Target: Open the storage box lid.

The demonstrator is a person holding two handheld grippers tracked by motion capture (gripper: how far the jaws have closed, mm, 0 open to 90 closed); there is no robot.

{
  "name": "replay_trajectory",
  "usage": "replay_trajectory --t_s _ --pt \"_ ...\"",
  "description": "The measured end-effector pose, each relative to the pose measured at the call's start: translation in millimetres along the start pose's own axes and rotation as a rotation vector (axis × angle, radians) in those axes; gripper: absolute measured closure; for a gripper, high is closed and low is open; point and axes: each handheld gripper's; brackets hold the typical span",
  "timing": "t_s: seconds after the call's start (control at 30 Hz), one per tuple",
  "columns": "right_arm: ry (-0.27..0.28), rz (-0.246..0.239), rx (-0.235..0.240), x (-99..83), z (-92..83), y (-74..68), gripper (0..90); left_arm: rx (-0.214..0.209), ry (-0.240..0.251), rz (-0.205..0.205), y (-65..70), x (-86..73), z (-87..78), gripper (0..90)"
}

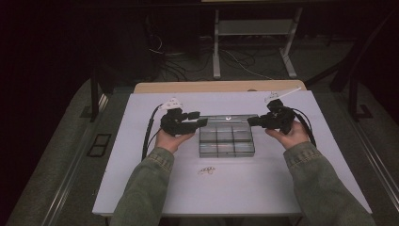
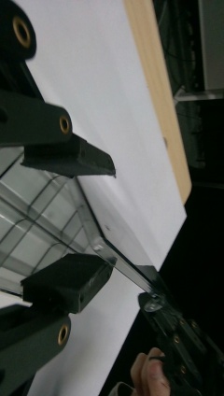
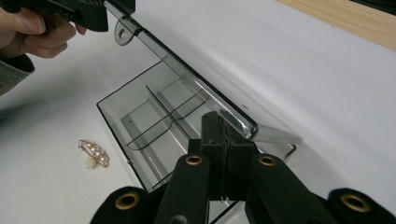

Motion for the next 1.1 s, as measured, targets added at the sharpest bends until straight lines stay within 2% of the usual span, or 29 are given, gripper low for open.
replay_trajectory --t_s 0.17,0.47,0.73,0.97,1.1 --pt "0.004 0.005 -0.007 1.0 -1.1 1.3 88.4 0.014 -0.001 0.028 0.5 3.7 2.0 55.9" --pt "0.005 0.006 -0.019 -3.3 -8.1 2.2 83.9 0.013 0.014 0.032 -1.9 4.6 2.5 58.5" --pt "0.027 0.045 -0.040 -13.8 -16.8 10.5 80.4 0.014 0.009 0.037 -3.3 7.1 3.2 59.4" --pt "0.064 0.065 -0.062 -15.9 -19.9 18.9 72.6 0.024 0.014 0.037 -4.9 10.5 5.0 60.8" --pt "0.074 0.074 -0.077 -15.5 -16.5 22.7 62.4 0.022 0.018 0.033 -6.1 11.4 5.8 61.3"
Point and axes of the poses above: each handheld gripper's, and its own axes: z roughly forward along the jaws, x roughly out of its top, y roughly to its right, and after that the axes turned 14 degrees about -z, right-handed
